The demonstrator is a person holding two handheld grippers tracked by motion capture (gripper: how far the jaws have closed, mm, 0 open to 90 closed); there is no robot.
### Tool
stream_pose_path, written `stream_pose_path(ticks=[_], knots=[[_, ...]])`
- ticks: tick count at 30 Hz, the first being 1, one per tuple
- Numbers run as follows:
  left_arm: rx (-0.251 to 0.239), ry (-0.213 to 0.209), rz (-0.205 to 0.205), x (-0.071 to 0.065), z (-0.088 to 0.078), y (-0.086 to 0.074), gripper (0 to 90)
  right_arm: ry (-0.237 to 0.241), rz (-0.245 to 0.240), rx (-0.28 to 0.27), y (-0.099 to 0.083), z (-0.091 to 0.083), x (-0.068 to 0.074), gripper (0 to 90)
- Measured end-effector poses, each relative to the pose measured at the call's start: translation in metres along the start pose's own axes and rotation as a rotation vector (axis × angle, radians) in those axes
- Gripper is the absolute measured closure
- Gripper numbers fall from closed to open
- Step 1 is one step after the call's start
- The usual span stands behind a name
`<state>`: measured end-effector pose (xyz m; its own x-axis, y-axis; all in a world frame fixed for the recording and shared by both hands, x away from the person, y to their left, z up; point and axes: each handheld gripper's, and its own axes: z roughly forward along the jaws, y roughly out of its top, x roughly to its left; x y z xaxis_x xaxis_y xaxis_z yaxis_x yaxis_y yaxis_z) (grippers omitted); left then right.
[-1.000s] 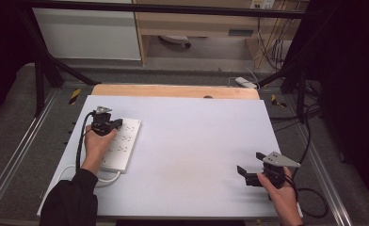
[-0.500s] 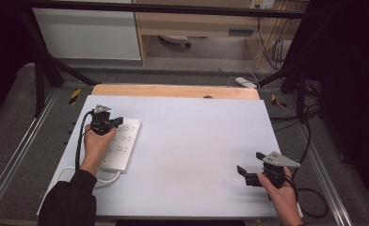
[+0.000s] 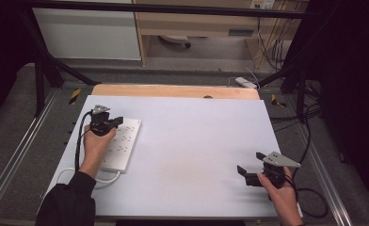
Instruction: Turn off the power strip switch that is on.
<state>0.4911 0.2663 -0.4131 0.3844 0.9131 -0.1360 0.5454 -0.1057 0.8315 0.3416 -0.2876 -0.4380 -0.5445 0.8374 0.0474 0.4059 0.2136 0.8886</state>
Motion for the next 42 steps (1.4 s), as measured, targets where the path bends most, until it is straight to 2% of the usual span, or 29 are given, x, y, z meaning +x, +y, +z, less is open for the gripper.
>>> stream_pose_path(ticks=[7, 12, 18, 21, 22, 28, 32, 42], knots=[[-0.029, 0.023, -0.015, -0.002, -0.003, 0.003, 67.0, 0.0, 0.0, 0.001, 0.0, 0.0, 0.0, 4.0], [-0.038, 0.033, -0.048, -0.001, -0.004, 0.004, 52.2, 0.001, -0.001, 0.003, 0.0, 0.0, 0.001, 3.9], [-0.043, 0.045, -0.041, -0.006, -0.004, 0.006, 36.7, 0.002, -0.001, 0.003, 0.0, 0.0, 0.0, 3.9], [-0.033, 0.055, -0.044, -0.011, -0.003, 0.007, 20.0, 0.0, 0.0, 0.002, 0.0, 0.0, 0.0, 3.9], [-0.03, 0.056, -0.038, -0.012, -0.003, 0.007, 17.1, 0.0, 0.0, 0.002, 0.0, 0.0, 0.0, 3.9], [-0.038, 0.035, -0.037, -0.02, -0.002, 0.009, 9.2, -0.001, -0.002, 0.002, 0.0, 0.0, 0.001, 3.9], [-0.044, 0.013, -0.04, -0.024, -0.003, 0.01, 8.6, -0.001, -0.002, 0.002, 0.0, 0.0, 0.0, 3.9], [-0.062, -0.014, -0.011, -0.04, -0.007, 0.011, 8.0, 0.0, -0.003, 0.001, 0.0, 0.0, 0.0, 3.8]])
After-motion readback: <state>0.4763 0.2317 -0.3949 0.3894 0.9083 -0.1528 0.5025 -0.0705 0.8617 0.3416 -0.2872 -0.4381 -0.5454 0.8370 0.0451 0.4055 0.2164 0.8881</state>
